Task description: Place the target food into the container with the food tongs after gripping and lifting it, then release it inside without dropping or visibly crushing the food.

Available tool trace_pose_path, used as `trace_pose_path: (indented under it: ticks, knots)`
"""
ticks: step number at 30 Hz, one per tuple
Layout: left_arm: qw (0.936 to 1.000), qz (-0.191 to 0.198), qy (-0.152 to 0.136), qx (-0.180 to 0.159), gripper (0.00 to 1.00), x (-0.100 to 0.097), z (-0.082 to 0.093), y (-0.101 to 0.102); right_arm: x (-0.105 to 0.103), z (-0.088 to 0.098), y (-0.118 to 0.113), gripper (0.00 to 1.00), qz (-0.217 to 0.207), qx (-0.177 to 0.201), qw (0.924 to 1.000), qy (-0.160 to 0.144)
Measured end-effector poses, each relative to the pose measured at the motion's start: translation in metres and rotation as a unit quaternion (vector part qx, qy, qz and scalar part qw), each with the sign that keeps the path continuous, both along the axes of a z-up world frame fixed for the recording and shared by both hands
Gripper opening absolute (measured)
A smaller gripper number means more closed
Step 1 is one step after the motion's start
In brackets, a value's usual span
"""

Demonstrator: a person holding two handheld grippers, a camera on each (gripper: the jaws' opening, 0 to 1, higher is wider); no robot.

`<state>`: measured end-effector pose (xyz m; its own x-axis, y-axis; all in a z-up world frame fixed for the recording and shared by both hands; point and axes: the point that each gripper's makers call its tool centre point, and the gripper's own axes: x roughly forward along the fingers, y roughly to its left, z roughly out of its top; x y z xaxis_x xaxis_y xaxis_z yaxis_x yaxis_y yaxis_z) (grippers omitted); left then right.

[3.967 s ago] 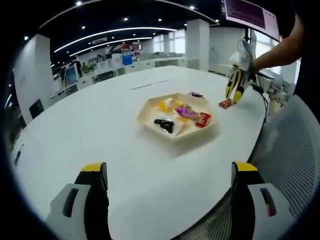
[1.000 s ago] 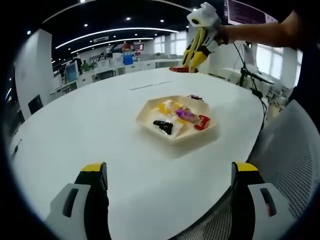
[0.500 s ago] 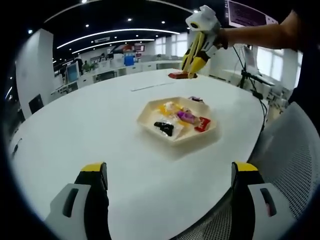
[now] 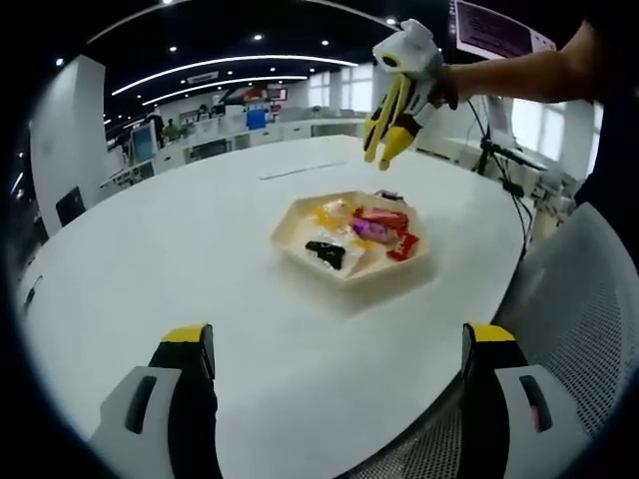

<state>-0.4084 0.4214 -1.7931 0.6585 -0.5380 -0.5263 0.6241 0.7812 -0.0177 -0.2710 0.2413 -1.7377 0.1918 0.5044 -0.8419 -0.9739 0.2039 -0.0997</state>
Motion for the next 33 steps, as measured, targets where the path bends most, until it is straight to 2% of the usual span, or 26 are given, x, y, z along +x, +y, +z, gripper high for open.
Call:
trace_pose_path:
  ticks: [2,4,15,17,26,30,33]
  knots:
    - [1.0000,-0.001,0.000,0.001,0.99,-0.001,0.001,-0.001,0.003,0.003,-0.002,0.28,-0.002,0.004,1.0000,-0.005]
    - [1.0000,-0.002,0.000,0.000,0.99,-0.001,0.001,-0.001,0.003,0.007,-0.004,0.28,-0.010,0.009,0.9999,0.002]
    - [1.0000,-0.003,0.001,0.001,0.99,-0.002,0.001,-0.002,0.011,0.018,-0.026,0.28,0.004,0.017,0.9994,-0.029]
    - [1.0000,-0.003,0.002,0.000,0.99,-0.001,0.000,-0.001,0.016,0.015,-0.034,0.28,-0.013,0.017,0.9995,-0.026]
    - [1.0000,0.001,0.001,-0.001,0.99,0.000,0.000,0.001,0.021,0.010,-0.061,0.29,-0.008,0.023,0.9991,-0.035]
    - [1.0000,0.000,0.003,-0.001,0.99,-0.001,0.000,0.000,0.017,-0.003,-0.070,0.29,0.013,0.020,0.9994,-0.026]
    - [1.0000,0.000,0.005,0.000,0.99,-0.001,-0.001,0.000,0.018,-0.016,-0.077,0.29,0.005,0.014,0.9997,-0.019]
